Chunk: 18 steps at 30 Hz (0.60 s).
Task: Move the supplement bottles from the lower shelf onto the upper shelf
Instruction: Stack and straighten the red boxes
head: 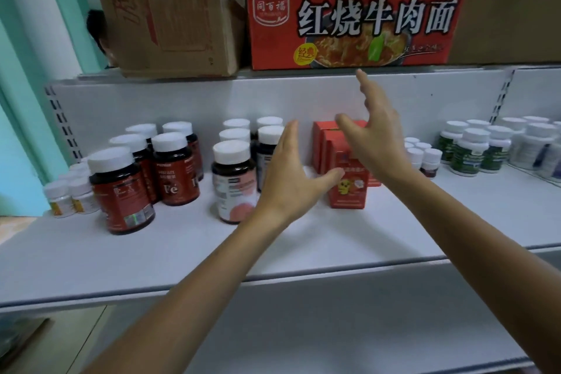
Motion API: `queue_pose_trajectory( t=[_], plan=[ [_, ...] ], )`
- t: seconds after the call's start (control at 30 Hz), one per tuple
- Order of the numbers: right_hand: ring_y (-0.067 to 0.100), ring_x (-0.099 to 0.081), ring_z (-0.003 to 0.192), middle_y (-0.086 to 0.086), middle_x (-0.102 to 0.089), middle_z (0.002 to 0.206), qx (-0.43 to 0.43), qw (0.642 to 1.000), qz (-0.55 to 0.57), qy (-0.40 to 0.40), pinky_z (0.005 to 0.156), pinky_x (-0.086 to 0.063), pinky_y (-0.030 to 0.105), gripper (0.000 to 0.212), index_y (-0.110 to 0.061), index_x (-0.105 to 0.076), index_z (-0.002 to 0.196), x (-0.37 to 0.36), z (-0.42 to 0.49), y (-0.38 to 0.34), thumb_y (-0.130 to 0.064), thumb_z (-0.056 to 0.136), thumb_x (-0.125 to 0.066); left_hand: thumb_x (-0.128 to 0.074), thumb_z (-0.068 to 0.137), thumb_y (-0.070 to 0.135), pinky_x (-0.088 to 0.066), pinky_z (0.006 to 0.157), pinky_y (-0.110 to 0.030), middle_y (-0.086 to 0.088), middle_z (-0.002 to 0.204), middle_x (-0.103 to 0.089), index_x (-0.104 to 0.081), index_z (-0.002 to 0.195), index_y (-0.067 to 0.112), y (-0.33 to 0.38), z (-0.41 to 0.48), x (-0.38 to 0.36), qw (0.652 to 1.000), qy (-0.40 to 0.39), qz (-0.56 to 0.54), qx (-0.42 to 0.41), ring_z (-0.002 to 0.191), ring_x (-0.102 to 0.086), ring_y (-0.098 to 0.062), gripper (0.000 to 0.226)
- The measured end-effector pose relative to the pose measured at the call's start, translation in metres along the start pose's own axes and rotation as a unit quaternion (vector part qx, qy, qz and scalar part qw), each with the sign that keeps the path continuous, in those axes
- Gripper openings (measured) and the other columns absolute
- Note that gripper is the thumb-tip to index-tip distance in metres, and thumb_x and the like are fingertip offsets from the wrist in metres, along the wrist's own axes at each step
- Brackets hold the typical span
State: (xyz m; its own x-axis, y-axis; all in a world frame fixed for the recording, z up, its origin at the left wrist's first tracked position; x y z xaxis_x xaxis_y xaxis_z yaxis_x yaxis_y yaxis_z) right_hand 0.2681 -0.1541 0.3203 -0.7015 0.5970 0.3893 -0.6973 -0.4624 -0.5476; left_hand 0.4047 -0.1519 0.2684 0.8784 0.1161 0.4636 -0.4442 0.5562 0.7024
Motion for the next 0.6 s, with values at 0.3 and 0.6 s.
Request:
queue_pose_trajectory(
  t=[0.3, 0.6],
  plan=[
    [0.021, -0.033, 0.137, 0.003, -0.032, 0.151, -0.117, 0.989, 0.034, -0.088, 0.108, -0.034, 0.039, 0.065, -0.018, -0.027, 0.147, 0.016, 0.026, 0.109, -0.027, 0.091, -0.057, -0.080, 0.066, 0.040, -0.019, 0.116, -0.037, -0.001, 0.158, -0.011, 0.003, 0.150, 0.018, -0.030, 0.031, -0.059, 0.983, -0.048, -0.045, 0.172, 0.144, -0.014, -0.017, 0.120],
    [0.019, -0.056, 0.111, 0.002, -0.056, 0.127, -0.266, 0.915, 0.252, -0.167, 0.093, -0.044, 0.034, 0.049, -0.014, -0.043, 0.135, -0.023, 0.018, 0.154, -0.033, 0.091, -0.053, -0.080, 0.070, 0.030, -0.026, 0.110, -0.034, 0.000, 0.154, -0.025, 0.003, 0.150, 0.022, -0.037, 0.044, -0.084, 0.968, -0.016, -0.138, 0.208, 0.137, -0.031, -0.018, 0.116]
  ],
)
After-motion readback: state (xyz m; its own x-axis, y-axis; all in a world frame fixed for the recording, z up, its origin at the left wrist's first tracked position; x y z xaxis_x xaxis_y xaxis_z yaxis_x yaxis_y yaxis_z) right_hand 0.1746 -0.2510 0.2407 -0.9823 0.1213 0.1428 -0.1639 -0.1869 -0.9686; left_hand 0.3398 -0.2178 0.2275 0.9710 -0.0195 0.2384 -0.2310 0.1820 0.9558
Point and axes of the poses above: each hand's wrist, its own z-axis towards the middle knuckle, its own x-axis out of the back of the hand, y = z × x, the point moved 6 cm from there along z, towards the middle knuckle
